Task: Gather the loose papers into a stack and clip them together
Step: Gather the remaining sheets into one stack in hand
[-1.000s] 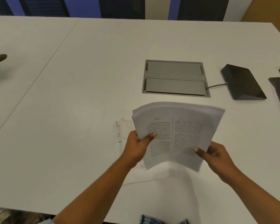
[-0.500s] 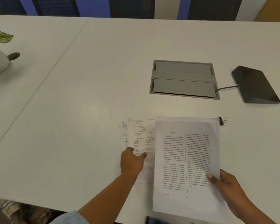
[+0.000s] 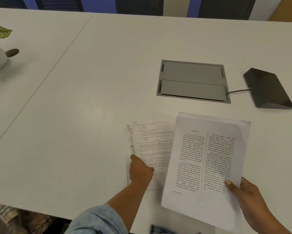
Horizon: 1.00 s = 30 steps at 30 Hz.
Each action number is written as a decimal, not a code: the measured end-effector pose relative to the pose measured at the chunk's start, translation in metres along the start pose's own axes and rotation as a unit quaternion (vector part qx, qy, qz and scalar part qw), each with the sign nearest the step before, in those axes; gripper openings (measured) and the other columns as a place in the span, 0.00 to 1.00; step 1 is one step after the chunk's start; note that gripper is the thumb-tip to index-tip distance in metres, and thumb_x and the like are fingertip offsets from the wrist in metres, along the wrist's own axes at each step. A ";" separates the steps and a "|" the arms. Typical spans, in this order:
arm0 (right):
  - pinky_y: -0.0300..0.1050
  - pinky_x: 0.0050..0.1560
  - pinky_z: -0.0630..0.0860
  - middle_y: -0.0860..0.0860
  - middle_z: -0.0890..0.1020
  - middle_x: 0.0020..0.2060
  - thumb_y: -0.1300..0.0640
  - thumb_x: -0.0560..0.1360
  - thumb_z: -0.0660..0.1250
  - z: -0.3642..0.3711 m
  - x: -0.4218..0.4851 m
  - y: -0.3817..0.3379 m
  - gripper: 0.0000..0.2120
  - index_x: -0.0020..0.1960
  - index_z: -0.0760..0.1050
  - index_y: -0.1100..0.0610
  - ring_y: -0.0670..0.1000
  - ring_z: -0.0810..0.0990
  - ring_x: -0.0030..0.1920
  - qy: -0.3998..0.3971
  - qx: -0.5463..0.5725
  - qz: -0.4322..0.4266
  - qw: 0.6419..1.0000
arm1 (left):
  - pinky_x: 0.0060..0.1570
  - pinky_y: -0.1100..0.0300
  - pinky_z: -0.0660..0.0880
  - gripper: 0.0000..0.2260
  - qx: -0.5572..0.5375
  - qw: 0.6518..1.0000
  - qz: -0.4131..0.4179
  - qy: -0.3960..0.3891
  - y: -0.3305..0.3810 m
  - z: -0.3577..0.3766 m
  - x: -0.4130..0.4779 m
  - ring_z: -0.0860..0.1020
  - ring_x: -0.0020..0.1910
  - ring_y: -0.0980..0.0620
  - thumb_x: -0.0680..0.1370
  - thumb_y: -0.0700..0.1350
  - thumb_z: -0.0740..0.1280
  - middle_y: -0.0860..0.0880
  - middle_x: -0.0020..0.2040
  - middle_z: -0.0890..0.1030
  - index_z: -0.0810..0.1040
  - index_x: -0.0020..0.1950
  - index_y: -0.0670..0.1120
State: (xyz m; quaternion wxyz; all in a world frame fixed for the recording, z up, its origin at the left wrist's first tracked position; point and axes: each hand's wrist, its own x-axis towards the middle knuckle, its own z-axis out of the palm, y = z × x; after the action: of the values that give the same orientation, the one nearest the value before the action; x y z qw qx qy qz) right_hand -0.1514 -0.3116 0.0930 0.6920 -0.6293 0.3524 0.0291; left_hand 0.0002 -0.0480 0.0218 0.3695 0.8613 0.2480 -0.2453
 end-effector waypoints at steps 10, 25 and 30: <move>0.49 0.50 0.81 0.50 0.88 0.48 0.32 0.41 0.81 -0.023 0.002 0.003 0.45 0.53 0.81 0.54 0.54 0.87 0.47 0.046 0.006 -0.002 0.999 | 0.36 0.58 0.75 0.12 -0.108 0.990 0.069 0.057 -0.002 -0.026 -0.002 0.76 0.33 0.50 0.77 0.41 0.71 0.47 0.35 0.79 0.72 0.35 0.44; 0.39 0.43 0.83 0.53 0.87 0.50 0.53 0.68 0.70 -0.030 0.009 -0.013 0.21 0.59 0.80 0.60 0.51 0.87 0.47 0.068 -0.016 -0.030 0.997 | 0.33 0.60 0.79 0.12 -0.322 0.934 0.147 0.045 0.018 -0.137 -0.030 0.82 0.32 0.52 0.74 0.39 0.74 0.50 0.31 0.85 0.72 0.36 0.42; 0.54 0.57 0.80 0.54 0.87 0.52 0.62 0.77 0.66 0.000 0.015 -0.022 0.12 0.60 0.80 0.59 0.56 0.86 0.52 0.036 -0.048 -0.020 0.998 | 0.35 0.54 0.79 0.15 -0.316 0.936 0.150 -0.031 0.036 -0.131 -0.063 0.84 0.34 0.47 0.72 0.41 0.76 0.44 0.36 0.86 0.70 0.33 0.44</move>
State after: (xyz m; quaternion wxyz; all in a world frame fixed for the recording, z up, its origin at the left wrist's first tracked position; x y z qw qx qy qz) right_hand -0.1294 -0.3227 0.1040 0.6487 -0.6693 0.3621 0.0094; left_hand 0.0053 0.0139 0.1577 0.6626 0.7192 0.1692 -0.1229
